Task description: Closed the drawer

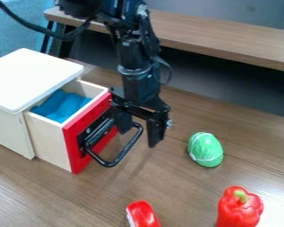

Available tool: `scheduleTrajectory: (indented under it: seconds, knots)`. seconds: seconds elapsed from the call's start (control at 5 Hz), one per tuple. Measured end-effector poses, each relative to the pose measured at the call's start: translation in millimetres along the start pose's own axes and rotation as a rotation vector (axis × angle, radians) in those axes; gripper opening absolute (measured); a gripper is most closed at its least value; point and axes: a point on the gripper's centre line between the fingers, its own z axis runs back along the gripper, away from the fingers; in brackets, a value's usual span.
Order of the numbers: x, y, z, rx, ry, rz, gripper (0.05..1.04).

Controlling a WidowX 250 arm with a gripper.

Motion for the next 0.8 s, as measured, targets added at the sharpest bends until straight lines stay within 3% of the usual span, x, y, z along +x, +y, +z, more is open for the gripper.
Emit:
scheduleTrajectory:
  seconds: [0.6,0.8]
  knots:
    - [-15.4,28.9,-4.5,0.017,0.040,0.045,0.998]
    - [-21.1,47.1,0.1,0.069,0.052,0.070,0.998]
